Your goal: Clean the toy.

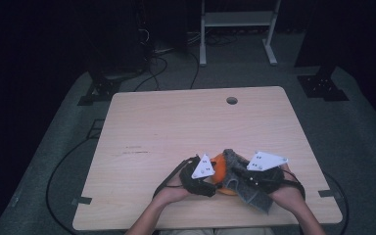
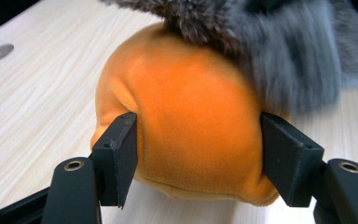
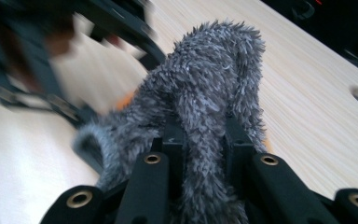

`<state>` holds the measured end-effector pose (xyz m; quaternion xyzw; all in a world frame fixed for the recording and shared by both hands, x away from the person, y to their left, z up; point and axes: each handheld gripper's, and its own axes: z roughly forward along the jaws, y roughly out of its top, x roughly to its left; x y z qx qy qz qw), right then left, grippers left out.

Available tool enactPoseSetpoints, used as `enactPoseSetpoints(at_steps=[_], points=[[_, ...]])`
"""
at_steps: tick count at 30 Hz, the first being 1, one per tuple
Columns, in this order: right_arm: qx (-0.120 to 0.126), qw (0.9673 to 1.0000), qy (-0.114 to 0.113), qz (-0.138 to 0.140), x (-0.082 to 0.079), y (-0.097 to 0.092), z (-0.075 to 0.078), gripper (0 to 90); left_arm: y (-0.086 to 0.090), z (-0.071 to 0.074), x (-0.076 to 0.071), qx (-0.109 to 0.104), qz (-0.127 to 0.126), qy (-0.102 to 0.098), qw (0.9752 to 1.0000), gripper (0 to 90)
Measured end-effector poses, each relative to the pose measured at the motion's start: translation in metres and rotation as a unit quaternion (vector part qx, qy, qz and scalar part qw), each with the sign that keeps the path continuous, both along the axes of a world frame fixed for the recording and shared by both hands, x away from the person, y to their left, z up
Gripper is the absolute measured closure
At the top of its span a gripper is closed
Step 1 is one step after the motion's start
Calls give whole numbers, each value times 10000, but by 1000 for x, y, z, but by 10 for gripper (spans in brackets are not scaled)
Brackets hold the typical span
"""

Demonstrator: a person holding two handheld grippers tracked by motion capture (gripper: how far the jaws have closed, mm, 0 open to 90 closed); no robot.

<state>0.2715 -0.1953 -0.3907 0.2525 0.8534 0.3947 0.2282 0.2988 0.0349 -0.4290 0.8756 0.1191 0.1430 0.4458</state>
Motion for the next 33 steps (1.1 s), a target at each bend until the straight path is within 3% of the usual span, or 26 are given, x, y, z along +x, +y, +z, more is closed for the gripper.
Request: enactPoseSetpoints(at_steps=[3, 6, 8, 9, 12, 13, 16, 18, 19, 21, 22, 24, 28, 33], points=[[183, 9997, 132, -110, 4, -10, -10, 748, 2, 2, 3, -124, -21, 166, 9998, 268], [283, 9995, 153, -45, 0, -4, -10, 748, 4, 5, 6, -532, 40, 386, 9978, 196], [294, 9993, 167, 129, -3, 6, -9, 748, 5, -1, 7, -257, 80, 309, 9992, 223], [192, 9996, 148, 161, -2, 8, -10, 748, 6, -2, 8, -251, 94, 341, 9991, 243], [264, 9994, 216, 9, 4, -3, -12, 748, 14, -7, 13, -166, 103, 475, 9987, 267], [304, 9990, 295, -155, 7, -11, -14, 748, 16, -8, 14, -197, 112, 509, 9984, 276], [413, 9975, 481, -309, 11, -21, -21, 749, 17, -6, 15, -295, 79, 540, 9981, 267], [365, 9980, 398, -331, 9, -16, -22, 751, 16, -3, 15, -582, 154, 473, 9971, 194], [352, 9985, 331, -259, 7, -13, -21, 750, 16, -2, 15, -683, 154, 547, 9960, 188], [364, 9989, 281, -109, 3, -8, -18, 749, 15, -5, 16, -480, 194, 473, 9975, 208], [322, 9991, 244, -91, 3, -7, -19, 749, 16, -6, 16, -481, 204, 507, 9973, 222], [406, 9986, 319, -127, 7, -12, -21, 748, 17, -9, 16, -361, 276, 498, 9977, 259], [394, 9965, 536, -513, 15, -31, -30, 747, 19, -11, 19, -314, 337, 590, 9972, 270], [235, 9981, 359, -439, 11, -24, -28, 747, 21, -11, 19, -282, 309, 600, 9973, 268]])
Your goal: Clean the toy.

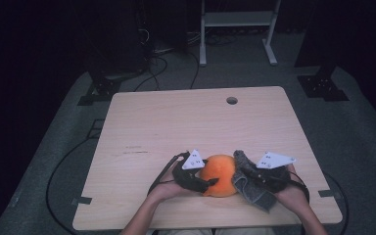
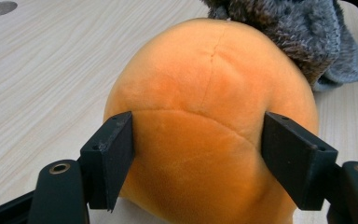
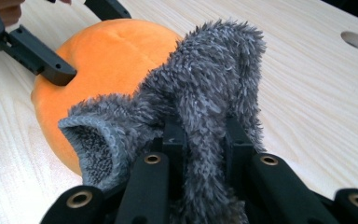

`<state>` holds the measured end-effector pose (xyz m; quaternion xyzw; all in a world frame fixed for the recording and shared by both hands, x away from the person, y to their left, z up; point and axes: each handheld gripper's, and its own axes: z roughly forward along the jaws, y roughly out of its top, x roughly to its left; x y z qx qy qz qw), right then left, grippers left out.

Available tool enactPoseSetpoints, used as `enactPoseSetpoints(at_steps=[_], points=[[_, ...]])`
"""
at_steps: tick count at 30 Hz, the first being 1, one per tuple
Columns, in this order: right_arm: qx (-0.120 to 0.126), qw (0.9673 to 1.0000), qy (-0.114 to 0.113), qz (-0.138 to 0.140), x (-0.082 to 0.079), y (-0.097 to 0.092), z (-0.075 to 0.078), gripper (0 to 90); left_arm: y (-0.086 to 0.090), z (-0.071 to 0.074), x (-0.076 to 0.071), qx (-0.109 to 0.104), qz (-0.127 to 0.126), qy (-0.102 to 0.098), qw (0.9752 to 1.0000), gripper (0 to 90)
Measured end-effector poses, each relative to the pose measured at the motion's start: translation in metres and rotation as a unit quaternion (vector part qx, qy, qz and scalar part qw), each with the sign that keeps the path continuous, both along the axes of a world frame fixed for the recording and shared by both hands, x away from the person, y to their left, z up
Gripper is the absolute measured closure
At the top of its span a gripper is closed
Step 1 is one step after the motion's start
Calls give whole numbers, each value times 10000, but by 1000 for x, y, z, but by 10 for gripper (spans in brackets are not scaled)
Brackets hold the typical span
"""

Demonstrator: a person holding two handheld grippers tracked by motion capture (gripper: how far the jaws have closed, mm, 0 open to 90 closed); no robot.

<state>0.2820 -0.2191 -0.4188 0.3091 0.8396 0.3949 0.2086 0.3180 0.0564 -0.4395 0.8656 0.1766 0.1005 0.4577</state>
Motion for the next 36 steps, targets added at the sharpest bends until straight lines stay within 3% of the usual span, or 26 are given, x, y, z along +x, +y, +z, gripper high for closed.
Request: enactPoseSetpoints(at_steps=[5, 8, 15, 32, 36], points=[[-6, 10000, -16, -5, -1, 1, -2, 748, -3, 9, 0, -469, -18, -152, 9988, 146], [-52, 9999, -91, 46, -2, 4, -1, 748, -8, 4, -2, -175, 5, -153, 9997, 159], [42, 9999, -65, 107, -2, 2, 0, 745, -3, 0, -1, -1, 29, -81, 10000, 229], [144, 9997, 190, -21, 3, -8, -11, 745, 6, -3, 2, 34, -10, 79, 10000, 233], [26, 9997, 204, -109, 5, -11, -11, 743, 8, -3, 3, 68, -19, 119, 9999, 233]])
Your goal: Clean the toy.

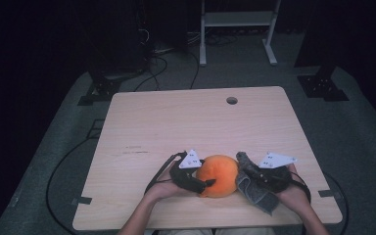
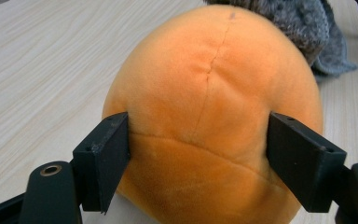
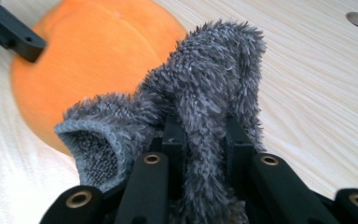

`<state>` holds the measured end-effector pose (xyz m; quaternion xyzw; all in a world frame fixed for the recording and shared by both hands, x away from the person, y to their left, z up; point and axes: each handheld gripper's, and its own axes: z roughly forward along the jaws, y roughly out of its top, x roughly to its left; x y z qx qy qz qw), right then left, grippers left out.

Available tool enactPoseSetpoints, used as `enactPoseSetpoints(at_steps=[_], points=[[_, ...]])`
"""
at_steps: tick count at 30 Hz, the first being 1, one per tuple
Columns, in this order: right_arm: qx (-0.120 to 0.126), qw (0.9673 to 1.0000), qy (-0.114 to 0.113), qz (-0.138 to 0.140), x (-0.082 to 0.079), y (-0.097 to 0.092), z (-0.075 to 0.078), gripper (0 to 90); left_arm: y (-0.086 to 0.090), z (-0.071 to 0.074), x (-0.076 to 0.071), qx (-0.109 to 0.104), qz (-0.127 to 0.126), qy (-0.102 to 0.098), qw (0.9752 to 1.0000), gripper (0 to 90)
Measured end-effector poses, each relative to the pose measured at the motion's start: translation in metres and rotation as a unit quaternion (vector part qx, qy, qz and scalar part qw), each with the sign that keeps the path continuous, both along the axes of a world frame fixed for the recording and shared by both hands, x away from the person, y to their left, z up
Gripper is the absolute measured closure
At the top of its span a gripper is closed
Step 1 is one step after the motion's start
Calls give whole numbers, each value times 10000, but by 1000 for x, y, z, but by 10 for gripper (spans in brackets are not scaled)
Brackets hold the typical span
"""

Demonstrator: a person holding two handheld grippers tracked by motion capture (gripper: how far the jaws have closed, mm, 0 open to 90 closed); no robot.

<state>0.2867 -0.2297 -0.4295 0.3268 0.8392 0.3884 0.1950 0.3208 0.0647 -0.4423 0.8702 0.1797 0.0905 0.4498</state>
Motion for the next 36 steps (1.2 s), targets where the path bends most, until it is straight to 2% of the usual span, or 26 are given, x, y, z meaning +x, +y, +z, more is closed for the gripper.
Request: enactPoseSetpoints(at_steps=[3, 6, 9, 10, 11, 13, 14, 15, 16, 18, 20, 22, 24, 25, 27, 30, 31, 34, 36], points=[[406, 9991, -62, 116, -4, 1, 11, 743, 3, -1, 1, 25, -30, 46, 10000, 233], [573, 9975, -162, 384, -9, 11, 18, 741, 5, 0, 2, 52, -57, 92, 9999, 233], [277, 9982, -210, 480, -11, 22, 13, 742, 6, 4, 1, 64, -181, 50, 9998, 220], [157, 9984, -250, 482, -12, 25, 11, 742, 6, 7, 0, 20, -195, 52, 9998, 188], [107, 9984, -277, 472, -13, 26, 11, 743, 6, 10, 0, -80, -223, -34, 9997, 165], [159, 9982, -282, 500, -14, 25, 12, 742, 3, 13, 0, -282, -156, -134, 9994, 122], [196, 9980, -288, 534, -16, 26, 13, 742, 1, 13, 0, -208, -124, -125, 9996, 120], [181, 9978, -319, 546, -16, 27, 13, 742, -2, 10, 1, -43, -127, -91, 9999, 126], [158, 9978, -332, 555, -16, 28, 13, 741, -2, 7, 0, -19, -122, -39, 9999, 144], [214, 9980, -269, 530, -13, 26, 10, 741, 0, 6, 1, -3, -127, -56, 9999, 188], [305, 9986, -96, 411, -7, 18, 4, 741, 3, 4, 2, 7, -97, 0, 10000, 209], [139, 9997, 71, 178, -2, 10, -4, 741, 5, 3, 3, 6, -110, 46, 9999, 210], [55, 9998, 148, 92, 0, 5, -8, 741, 7, 2, 3, -5, -91, 83, 9999, 210], [95, 9999, 127, 61, -1, 4, -5, 741, 8, 2, 3, 0, -94, 81, 9999, 210], [378, 9992, -1, 154, -5, 4, 6, 740, 8, 2, 3, 2, -104, 78, 9999, 210], [691, 9961, -223, 495, -12, 17, 23, 740, 7, 1, 3, -14, -117, 101, 9999, 211], [666, 9958, -243, 572, -14, 22, 25, 739, 7, 1, 3, -12, -122, 108, 9999, 211], [256, 9975, -272, 603, -15, 33, 16, 739, 7, 2, 2, -3, -178, 114, 9998, 209], [223, 9978, -216, 591, -14, 32, 12, 739, 6, 6, 2, -49, -249, 123, 9996, 185]])
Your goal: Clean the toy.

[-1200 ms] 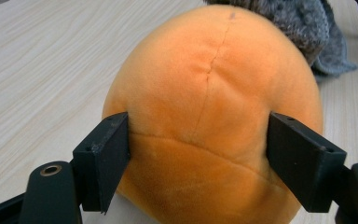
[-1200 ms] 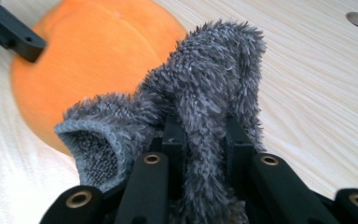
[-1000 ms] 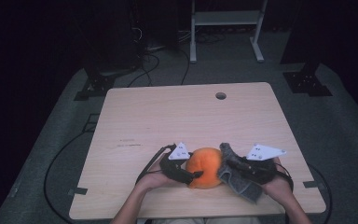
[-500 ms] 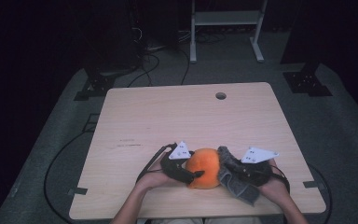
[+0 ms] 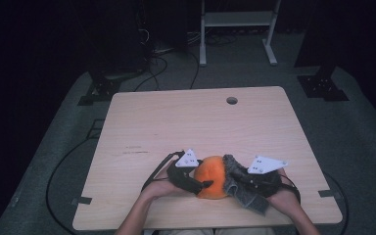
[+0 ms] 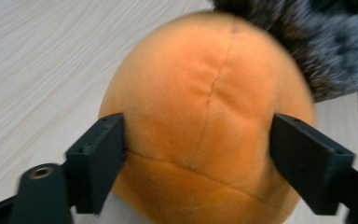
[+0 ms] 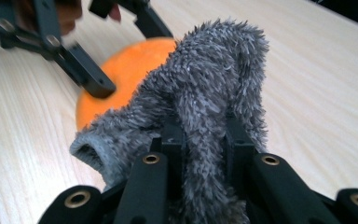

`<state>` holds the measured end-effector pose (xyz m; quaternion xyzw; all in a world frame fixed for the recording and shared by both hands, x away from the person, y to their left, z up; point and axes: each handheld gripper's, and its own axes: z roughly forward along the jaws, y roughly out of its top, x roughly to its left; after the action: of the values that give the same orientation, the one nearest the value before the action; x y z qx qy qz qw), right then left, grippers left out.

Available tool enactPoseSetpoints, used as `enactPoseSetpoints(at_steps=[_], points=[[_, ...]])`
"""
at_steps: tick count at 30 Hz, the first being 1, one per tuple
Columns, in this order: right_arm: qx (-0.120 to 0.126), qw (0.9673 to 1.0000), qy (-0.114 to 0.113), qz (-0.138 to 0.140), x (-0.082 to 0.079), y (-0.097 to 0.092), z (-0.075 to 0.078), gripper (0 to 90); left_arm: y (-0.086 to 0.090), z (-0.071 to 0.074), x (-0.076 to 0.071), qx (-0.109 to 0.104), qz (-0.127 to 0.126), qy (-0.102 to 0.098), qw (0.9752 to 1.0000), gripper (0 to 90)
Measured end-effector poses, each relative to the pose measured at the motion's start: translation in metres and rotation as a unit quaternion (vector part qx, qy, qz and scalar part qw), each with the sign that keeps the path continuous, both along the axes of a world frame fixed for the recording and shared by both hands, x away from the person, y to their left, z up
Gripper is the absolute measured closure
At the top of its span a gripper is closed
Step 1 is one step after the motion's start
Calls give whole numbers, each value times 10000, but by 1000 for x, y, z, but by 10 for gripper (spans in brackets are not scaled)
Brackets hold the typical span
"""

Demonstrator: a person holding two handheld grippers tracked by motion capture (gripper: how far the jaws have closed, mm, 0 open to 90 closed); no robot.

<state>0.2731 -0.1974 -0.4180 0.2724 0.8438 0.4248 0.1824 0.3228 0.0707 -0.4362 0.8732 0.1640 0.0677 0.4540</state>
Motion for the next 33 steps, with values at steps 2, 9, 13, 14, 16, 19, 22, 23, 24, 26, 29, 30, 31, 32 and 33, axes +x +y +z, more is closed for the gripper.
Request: enactPoseSetpoints(at_steps=[2, 9, 13, 14, 16, 19, 22, 23, 24, 26, 29, 30, 31, 32, 33], points=[[-61, 10000, -12, -45, 0, -3, -1, 741, -1, 5, 1, -142, 50, -38, 9999, 117], [-52, 9998, 164, -108, 3, -10, -7, 739, -15, -8, 0, 108, 135, -37, 9998, 160], [-46, 9996, 120, -260, 1, -15, -1, 739, -17, 1, -10, -54, 44, -706, 9975, 344], [-25, 9995, 73, -295, 1, -16, 2, 740, -17, 2, -11, -100, 64, -865, 9962, 360], [104, 9993, -60, -364, 1, -18, 10, 740, -19, 5, -15, -167, 47, -1240, 9921, 371], [248, 9987, -119, -438, 7, -17, 13, 740, -24, 1, -18, 82, -96, -1310, 9913, 334], [-14, 9994, -9, -350, 10, -11, 0, 743, -18, 7, -10, -231, 36, -741, 9970, 178], [-47, 9995, -26, -322, 7, -10, -3, 744, -15, 9, -8, -335, 201, -668, 9970, 150], [-39, 9996, -63, -263, 4, -10, -2, 744, -14, 9, -5, -299, 332, -592, 9972, 113], [-68, 9998, -169, -68, -2, -6, -1, 744, -16, 3, -1, -5, 387, -353, 9986, 93], [-96, 9998, -164, -110, -2, -6, -3, 742, -15, -4, -2, -20, 348, -325, 9989, 156], [-21, 9999, -104, -136, 1, -9, -4, 742, -15, -3, -4, -30, 331, -371, 9988, 178], [-19, 9997, -9, -247, 4, -14, -7, 741, -15, -4, -5, -6, 323, -402, 9987, 191], [-89, 9993, 46, -347, 6, -18, -10, 741, -15, -4, -5, 9, 306, -441, 9986, 193], [-102, 9990, 115, -408, 7, -21, -12, 741, -16, -4, -6, 28, 305, -462, 9985, 199]])
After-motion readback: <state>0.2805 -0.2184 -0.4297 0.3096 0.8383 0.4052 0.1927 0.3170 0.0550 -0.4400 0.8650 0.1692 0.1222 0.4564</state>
